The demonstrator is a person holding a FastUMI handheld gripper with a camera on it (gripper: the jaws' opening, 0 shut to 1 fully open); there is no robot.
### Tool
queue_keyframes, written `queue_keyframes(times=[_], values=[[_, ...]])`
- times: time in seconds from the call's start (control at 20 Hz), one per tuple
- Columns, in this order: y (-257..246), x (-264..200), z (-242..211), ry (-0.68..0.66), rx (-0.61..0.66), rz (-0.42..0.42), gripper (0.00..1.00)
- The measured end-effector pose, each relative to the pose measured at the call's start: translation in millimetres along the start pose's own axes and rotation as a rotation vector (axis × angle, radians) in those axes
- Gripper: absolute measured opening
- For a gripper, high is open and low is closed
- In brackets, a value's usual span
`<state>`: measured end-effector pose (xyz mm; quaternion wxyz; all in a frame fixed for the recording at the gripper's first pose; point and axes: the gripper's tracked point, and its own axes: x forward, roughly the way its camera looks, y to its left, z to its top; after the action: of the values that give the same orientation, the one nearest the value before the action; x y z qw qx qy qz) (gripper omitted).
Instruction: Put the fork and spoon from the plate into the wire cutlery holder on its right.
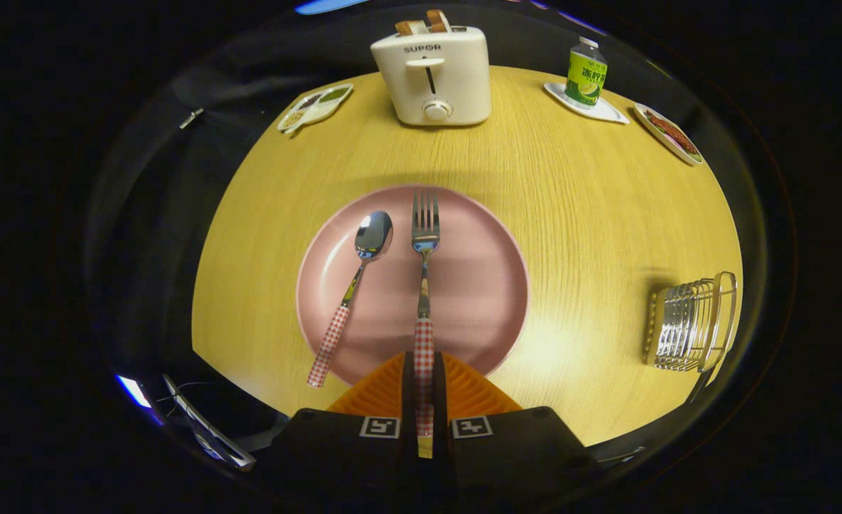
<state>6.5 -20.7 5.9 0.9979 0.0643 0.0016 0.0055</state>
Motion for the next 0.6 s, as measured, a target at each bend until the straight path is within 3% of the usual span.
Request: queue_keyframes(times=[0.15,0.6], values=[[-10,-41,21,-0.075,-0.032,0.048,0.12],[-86,-136,27,-0.124,-0.136,0.035,0.12]])
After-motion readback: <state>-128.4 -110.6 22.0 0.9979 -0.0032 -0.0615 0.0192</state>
